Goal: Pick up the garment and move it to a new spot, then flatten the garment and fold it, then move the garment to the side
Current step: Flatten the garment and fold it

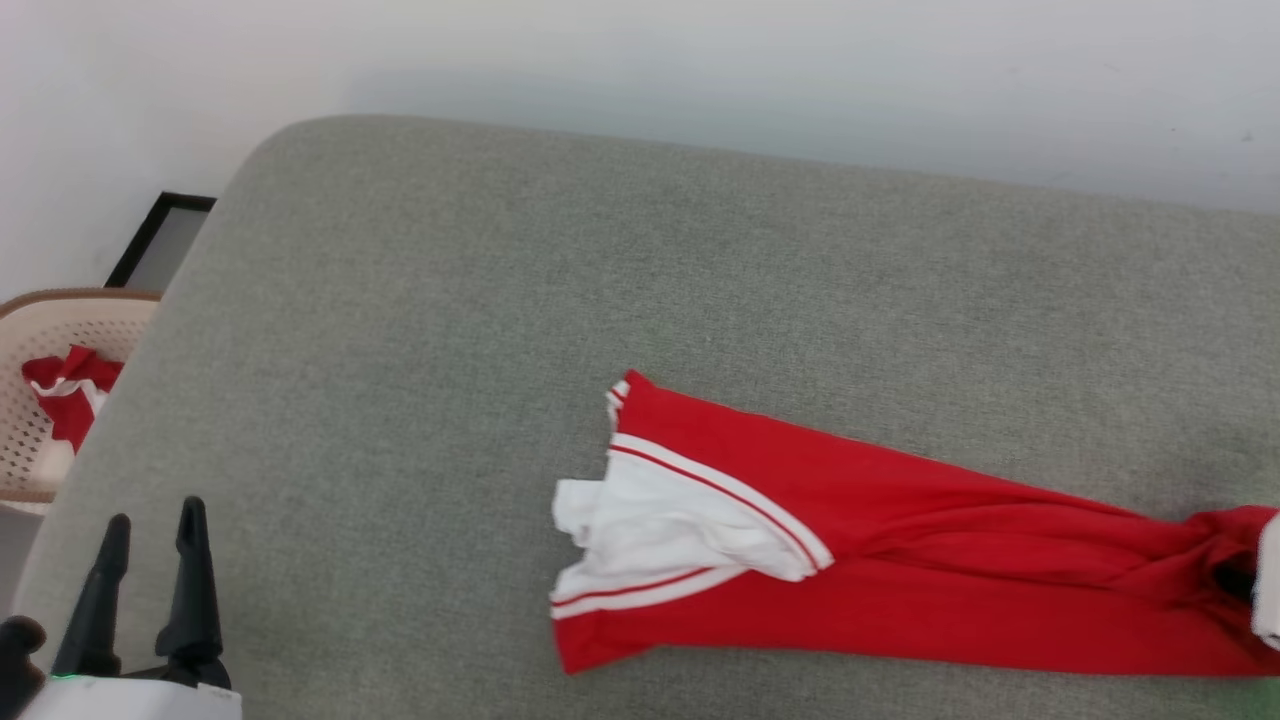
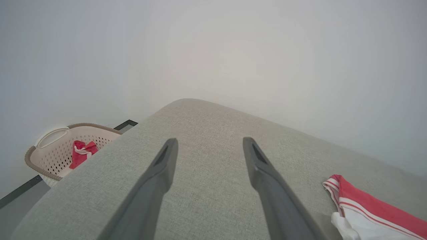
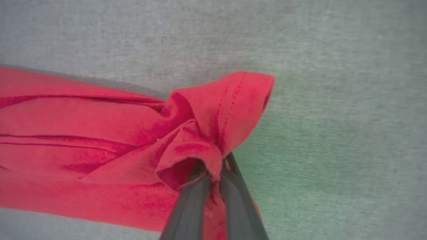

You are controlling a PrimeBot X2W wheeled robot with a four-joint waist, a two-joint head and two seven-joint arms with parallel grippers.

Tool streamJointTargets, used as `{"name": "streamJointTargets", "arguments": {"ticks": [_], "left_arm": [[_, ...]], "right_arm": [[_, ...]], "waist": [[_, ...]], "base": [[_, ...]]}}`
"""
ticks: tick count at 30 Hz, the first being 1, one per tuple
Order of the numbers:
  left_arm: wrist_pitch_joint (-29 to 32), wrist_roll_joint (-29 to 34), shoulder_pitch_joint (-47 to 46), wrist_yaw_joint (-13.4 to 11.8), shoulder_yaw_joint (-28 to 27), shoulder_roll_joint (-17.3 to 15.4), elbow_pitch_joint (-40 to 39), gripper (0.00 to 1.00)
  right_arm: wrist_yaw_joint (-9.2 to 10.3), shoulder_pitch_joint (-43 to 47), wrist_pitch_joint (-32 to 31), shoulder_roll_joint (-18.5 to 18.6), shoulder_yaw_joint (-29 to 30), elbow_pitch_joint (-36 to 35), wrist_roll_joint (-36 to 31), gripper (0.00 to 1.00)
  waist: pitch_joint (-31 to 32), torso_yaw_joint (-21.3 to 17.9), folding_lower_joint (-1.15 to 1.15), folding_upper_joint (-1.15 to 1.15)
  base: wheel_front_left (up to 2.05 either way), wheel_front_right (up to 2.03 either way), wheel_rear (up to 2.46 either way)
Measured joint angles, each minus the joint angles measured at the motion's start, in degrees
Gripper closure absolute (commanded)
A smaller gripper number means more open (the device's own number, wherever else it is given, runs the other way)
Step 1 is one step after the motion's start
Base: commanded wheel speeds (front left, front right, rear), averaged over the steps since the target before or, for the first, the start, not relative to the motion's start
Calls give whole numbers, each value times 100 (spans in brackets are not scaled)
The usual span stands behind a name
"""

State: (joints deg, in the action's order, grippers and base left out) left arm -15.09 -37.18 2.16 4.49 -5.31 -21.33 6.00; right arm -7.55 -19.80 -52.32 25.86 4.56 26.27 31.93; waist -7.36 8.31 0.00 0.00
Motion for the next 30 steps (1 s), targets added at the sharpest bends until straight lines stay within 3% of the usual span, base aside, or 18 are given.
{"name": "streamJointTargets", "arguments": {"ticks": [8,14,24,30], "left_arm": [[0,47,25,165,-29,144,23,0],[1,-16,69,215,12,141,115,0],[1,-60,175,237,87,136,158,0],[30,-81,155,257,222,135,160,0]], "right_arm": [[2,-126,190,517,349,303,-354,100],[2,-209,98,481,211,123,-287,100],[3,27,-526,-219,-343,-1318,483,100],[3,60,-606,-851,-794,-1714,470,100]], "waist": [[70,-145,0,0],[158,-293,0,0],[388,-372,0,0],[426,-187,0,0]], "base": [[0,0,0],[0,0,0],[0,0,0],[0,0,0]]}}
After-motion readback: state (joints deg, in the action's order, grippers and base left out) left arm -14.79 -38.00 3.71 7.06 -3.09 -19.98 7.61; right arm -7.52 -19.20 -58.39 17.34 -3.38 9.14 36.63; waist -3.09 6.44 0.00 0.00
